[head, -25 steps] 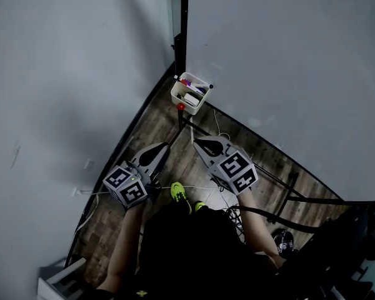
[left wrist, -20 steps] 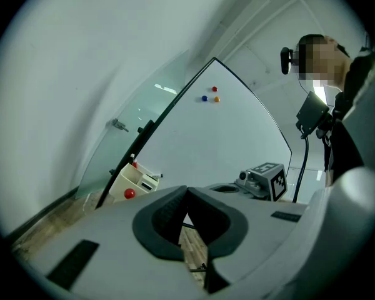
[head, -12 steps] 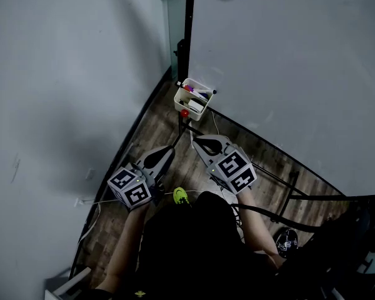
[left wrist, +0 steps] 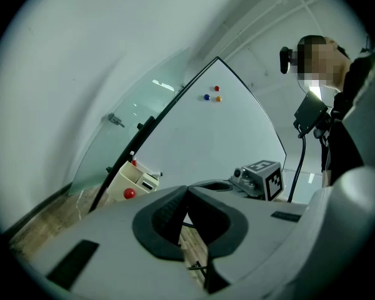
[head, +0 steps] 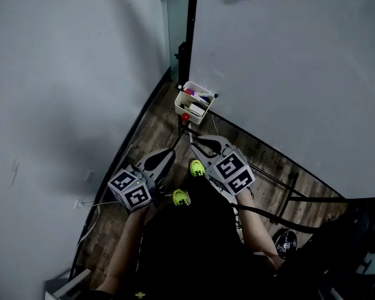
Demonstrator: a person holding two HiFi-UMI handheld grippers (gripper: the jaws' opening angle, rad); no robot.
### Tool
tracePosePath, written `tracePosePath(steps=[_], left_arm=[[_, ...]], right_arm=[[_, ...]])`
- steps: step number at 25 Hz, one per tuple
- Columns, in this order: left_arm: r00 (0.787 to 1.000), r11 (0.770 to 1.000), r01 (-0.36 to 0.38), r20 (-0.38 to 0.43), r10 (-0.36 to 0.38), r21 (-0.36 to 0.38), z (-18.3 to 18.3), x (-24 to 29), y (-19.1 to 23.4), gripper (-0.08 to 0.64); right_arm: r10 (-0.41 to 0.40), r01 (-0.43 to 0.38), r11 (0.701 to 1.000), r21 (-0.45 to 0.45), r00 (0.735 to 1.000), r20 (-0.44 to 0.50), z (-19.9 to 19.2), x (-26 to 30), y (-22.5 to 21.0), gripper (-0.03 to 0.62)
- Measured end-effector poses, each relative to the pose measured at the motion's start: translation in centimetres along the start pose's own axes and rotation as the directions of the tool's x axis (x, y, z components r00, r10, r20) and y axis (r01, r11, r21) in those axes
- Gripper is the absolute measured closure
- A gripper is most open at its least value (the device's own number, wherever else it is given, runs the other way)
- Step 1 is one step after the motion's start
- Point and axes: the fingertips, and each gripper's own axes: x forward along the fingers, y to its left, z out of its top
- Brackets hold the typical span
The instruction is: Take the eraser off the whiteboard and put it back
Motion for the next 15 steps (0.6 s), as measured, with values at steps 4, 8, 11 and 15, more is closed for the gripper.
tracePosePath(steps=[4, 8, 11, 15], left_arm=[[1.000, 1.000, -0.018, 0.011, 0.018, -0.008, 0.6, 0.2, 0.9, 0.551], [0.999, 0.999, -0.040, 0.027, 0.041, -0.023, 0.9, 0.3, 2.3, 0.551], [0.998, 0.998, -0.053, 0.021, 0.053, -0.031, 1.2, 0.7, 3.2, 0.551], [0.997, 0.997, -0.068, 0.022, 0.069, -0.047, 1.4, 1.0, 3.9, 0.551]], right_arm=[[0.007, -0.007, 1.000, 0.008, 1.000, -0.012, 0.0, 1.1, -1.1, 0.500], [0.024, -0.023, 1.000, 0.017, 0.999, -0.043, -0.2, 2.3, -2.0, 0.476], [0.027, -0.026, 1.000, 0.008, 0.998, -0.064, -0.3, 3.2, -2.9, 0.456], [0.021, -0.020, 1.000, 0.015, 0.997, -0.080, -0.3, 4.2, -4.4, 0.425]])
